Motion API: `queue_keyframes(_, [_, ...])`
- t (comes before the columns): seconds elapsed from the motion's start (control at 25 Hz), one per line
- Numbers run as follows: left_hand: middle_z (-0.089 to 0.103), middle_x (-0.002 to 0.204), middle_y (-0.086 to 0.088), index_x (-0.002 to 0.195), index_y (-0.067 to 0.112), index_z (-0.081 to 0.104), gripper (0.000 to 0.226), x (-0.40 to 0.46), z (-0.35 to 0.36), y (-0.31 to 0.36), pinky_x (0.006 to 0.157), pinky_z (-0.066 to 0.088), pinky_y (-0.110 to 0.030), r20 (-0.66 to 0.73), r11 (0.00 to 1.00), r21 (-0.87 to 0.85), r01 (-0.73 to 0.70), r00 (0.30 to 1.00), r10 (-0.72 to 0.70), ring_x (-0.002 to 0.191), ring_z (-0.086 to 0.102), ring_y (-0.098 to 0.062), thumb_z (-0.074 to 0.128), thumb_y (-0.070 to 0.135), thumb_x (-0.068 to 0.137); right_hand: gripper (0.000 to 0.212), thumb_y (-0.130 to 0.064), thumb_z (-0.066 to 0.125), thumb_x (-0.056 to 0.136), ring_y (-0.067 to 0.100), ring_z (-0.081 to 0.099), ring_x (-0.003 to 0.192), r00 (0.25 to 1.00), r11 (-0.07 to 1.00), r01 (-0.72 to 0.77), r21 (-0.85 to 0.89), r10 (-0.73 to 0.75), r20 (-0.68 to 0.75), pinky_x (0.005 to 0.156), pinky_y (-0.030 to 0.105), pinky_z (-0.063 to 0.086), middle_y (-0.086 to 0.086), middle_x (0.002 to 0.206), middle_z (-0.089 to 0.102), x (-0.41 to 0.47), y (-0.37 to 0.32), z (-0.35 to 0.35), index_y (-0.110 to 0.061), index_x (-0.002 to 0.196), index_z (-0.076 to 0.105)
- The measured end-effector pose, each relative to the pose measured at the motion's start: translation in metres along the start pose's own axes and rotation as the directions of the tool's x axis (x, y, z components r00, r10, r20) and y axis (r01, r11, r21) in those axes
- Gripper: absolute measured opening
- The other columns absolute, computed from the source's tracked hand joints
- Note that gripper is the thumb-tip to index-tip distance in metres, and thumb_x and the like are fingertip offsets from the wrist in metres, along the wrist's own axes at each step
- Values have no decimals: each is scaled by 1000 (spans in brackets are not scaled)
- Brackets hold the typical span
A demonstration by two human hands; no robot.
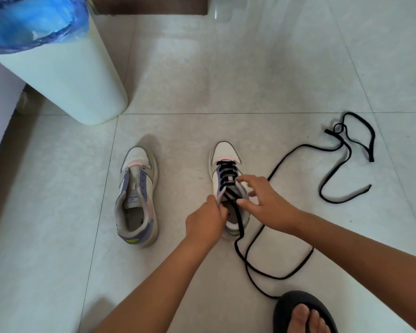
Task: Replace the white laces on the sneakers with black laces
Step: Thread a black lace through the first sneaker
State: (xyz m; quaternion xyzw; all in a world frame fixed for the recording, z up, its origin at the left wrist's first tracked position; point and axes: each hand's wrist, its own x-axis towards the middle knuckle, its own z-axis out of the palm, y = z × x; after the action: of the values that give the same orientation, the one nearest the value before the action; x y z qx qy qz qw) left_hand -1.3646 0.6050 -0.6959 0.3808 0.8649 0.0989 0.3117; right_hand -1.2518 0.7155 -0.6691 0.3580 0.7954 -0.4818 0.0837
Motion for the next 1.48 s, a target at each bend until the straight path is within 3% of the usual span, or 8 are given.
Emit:
queue_keyframes(0.2, [64,97,-8,109,9,46,27,2,-6,-3,62,33,-29,19,997,72,-6,1000,5,84,60,-28,31,29,99,17,-31,58,92,5,53,59,992,989,-124,-80,124,-9,53,15,37,-8,65,54,-3,-1,-25,-16,88,63])
queue_keyframes(0.36, [64,98,-7,106,10,48,27,3,-11,-7,63,33,-29,41,990,140,-6,999,1,83,59,-27,31,29,98,28,-25,51,96,8,36,46,990,907,-139,398,123,65,50,19,34,-4,54,44,-3,-20,-59,-8,76,59])
queue_keyframes(0.44, [64,99,-7,106,10,49,27,3,-15,-10,63,32,-29,44,984,177,-16,999,8,84,59,-26,31,29,99,30,-27,49,96,12,37,50,988,895,-153,418,135,74,56,25,37,-3,54,43,-2,-17,-67,-8,74,56])
queue_keyframes(0.68, [62,100,-10,103,9,48,26,12,-36,-33,66,36,-31,43,987,153,48,998,-55,84,56,-28,32,29,97,18,-36,58,90,14,57,83,993,919,-116,-376,98,-66,73,26,44,-4,88,61,-6,28,-95,-19,93,63])
queue_keyframes(0.76, [61,101,-10,103,9,47,26,14,-43,-38,67,36,-32,47,986,149,69,996,-76,84,55,-28,32,28,97,21,-25,50,96,19,57,99,990,898,-51,-437,-14,-143,82,26,40,1,104,62,-11,39,-104,-14,109,62])
queue_keyframes(0.88, [60,101,-10,104,8,47,26,16,-48,-37,66,34,-31,61,983,168,79,994,-90,80,50,-25,31,28,98,27,-15,41,99,17,53,95,960,939,-81,-334,-17,-280,81,22,33,1,106,59,-18,55,-118,-12,121,57])
queue_keyframes(1.12, [61,101,-13,93,12,42,21,18,-48,-43,66,33,-33,60,980,182,79,994,-91,79,48,-25,31,29,98,25,-7,36,97,24,56,79,824,935,-266,236,347,-447,74,32,41,6,84,57,-25,94,-157,-17,101,60])
queue_keyframes(1.48, [61,104,-14,91,12,48,27,30,-41,-56,71,35,-32,70,975,200,101,991,-117,94,56,-29,33,33,97,19,1,50,91,15,57,57,634,826,-484,290,559,-535,50,19,44,15,77,62,-54,143,-199,5,103,64])
